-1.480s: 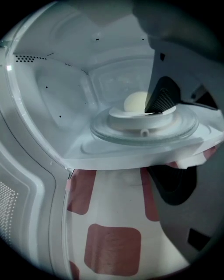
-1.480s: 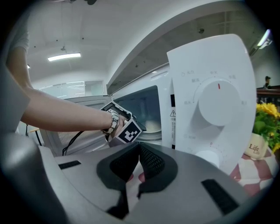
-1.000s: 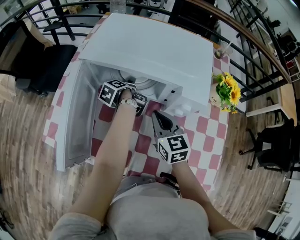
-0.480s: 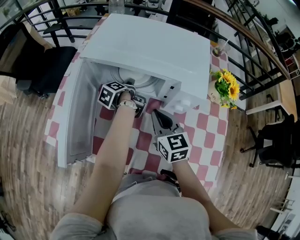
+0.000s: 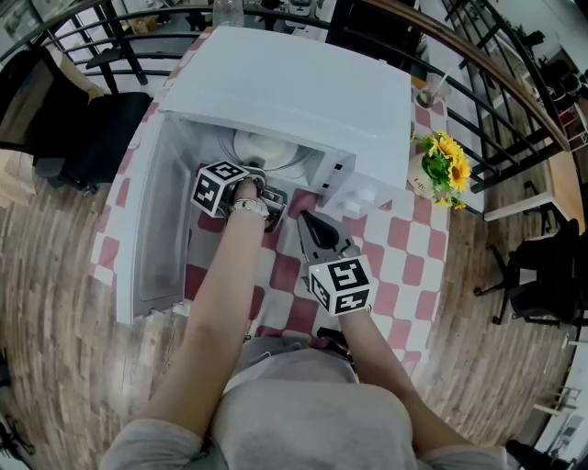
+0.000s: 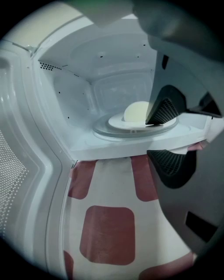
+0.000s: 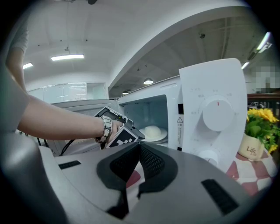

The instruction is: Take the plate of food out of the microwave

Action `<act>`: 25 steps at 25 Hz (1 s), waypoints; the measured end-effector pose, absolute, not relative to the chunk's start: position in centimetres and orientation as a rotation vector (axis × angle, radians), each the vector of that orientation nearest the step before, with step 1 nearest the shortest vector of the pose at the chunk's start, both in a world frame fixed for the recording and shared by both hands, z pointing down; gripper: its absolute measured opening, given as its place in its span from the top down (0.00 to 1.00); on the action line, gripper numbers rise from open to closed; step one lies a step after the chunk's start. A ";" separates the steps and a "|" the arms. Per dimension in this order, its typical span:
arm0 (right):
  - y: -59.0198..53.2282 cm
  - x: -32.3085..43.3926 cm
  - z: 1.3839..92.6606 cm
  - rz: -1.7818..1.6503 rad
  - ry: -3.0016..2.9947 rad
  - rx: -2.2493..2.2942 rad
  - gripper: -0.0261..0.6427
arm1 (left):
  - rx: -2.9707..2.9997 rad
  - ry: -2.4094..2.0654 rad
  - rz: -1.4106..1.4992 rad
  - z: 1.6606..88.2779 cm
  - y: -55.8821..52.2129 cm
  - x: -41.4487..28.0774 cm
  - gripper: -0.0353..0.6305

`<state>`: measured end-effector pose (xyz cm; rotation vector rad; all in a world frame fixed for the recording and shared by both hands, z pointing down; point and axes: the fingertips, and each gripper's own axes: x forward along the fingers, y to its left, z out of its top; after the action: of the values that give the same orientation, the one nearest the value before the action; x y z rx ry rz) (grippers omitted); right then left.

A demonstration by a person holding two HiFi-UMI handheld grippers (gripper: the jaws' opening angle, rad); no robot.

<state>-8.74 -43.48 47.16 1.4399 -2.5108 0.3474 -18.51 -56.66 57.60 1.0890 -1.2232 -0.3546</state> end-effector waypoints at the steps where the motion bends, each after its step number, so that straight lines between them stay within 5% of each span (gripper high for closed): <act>1: -43.5 -8.8 47.2 0.346 -2.511 1.439 0.92 | 1.091 -1.222 -0.356 57.5 -56.6 -18.5 0.68; 11: -43.0 -8.6 46.8 0.334 -2.517 1.449 0.93 | 1.089 -1.237 -0.370 56.5 -55.9 -18.7 0.87; 25: -42.2 -8.7 45.7 0.290 -2.535 1.439 0.93 | 1.185 -1.164 -0.462 53.9 -55.4 -18.5 0.92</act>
<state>-8.70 -42.15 45.65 1.4389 -2.5347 0.2896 -18.53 -55.38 53.90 1.1846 -1.1636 -0.4620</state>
